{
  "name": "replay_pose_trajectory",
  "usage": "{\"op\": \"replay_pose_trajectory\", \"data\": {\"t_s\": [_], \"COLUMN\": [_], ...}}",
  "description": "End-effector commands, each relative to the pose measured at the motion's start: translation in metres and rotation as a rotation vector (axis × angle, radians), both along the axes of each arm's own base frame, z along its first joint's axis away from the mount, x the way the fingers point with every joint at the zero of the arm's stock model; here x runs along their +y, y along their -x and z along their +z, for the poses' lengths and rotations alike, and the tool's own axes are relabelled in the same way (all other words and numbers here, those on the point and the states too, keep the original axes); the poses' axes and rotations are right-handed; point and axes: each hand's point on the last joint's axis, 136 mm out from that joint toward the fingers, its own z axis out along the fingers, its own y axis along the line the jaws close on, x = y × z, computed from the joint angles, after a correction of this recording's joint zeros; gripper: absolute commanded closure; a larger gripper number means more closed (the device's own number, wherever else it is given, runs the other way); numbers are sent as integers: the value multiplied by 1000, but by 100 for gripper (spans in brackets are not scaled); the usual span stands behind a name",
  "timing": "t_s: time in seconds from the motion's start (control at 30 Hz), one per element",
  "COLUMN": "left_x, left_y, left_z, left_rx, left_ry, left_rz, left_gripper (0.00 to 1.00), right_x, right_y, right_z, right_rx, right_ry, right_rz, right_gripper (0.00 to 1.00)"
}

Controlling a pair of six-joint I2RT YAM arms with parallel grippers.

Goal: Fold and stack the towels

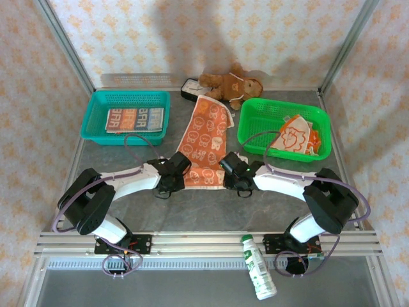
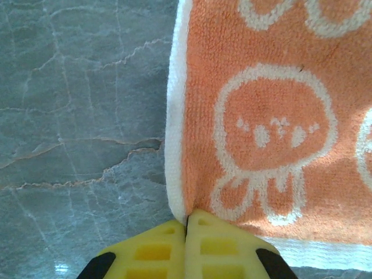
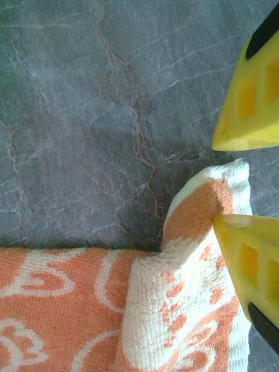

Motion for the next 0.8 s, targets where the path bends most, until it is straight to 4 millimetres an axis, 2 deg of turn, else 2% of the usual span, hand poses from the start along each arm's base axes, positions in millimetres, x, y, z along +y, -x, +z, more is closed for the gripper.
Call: {"op": "replay_pose_trajectory", "data": {"t_s": [0.0,0.2,0.43,0.77], "left_x": [-3,-4,-5,-4], "left_y": [1,3,3,4], "left_z": [-5,-6,-6,-7], "left_rx": [5,9,9,10], "left_ry": [-6,-10,-4,-10], "left_rz": [-6,-12,-14,-15], "left_gripper": [94,94,94,94], "right_x": [6,11,-2,-12], "right_y": [-4,6,14,7], "right_z": [0,-11,-23,7], "right_rx": [-23,9,24,-55], "right_ry": [-12,-11,42,72], "right_rz": [9,22,-5,0], "right_gripper": [68,66,65,65]}}
